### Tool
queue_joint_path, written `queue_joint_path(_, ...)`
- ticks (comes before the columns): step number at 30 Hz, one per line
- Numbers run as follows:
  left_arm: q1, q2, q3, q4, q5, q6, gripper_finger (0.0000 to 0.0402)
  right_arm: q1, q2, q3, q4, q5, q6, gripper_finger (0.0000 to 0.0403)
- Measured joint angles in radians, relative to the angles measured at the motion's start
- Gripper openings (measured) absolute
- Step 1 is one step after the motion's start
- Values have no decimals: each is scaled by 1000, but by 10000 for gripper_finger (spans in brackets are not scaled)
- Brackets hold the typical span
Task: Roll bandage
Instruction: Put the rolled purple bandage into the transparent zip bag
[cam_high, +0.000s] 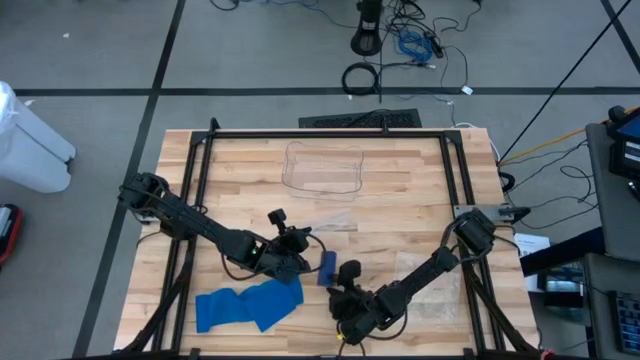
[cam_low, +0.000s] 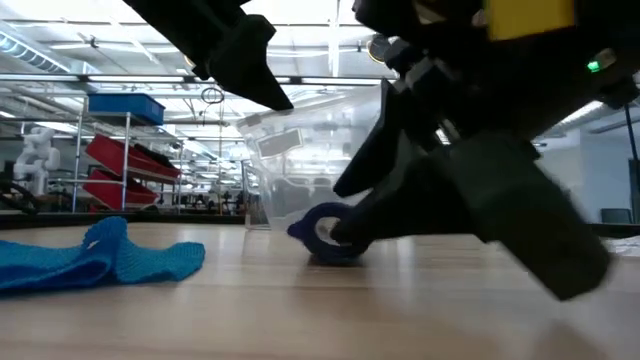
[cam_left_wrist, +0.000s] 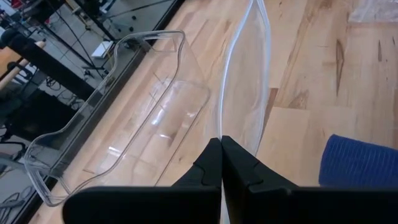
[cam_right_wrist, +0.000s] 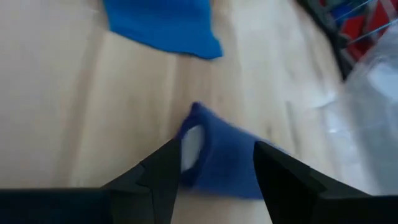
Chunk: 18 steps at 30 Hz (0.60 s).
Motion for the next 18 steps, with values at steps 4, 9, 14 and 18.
queue_joint_path(4, 0, 0, 0, -2, 0, 2, 0, -4, 0, 0, -5, 32, -65, 185)
queue_joint_path(9, 0, 0, 0, -2, 1, 2, 0, -22, 0, 0, -43, 30, -77, 185)
queue_joint_path(14, 0, 0, 0, -2, 1, 2, 0, -27, -2, 3, -131, 42, -18, 185)
queue_joint_path(18, 0, 0, 0, -2, 2, 2, 0, -26, -2, 3, -168, 57, 12, 185)
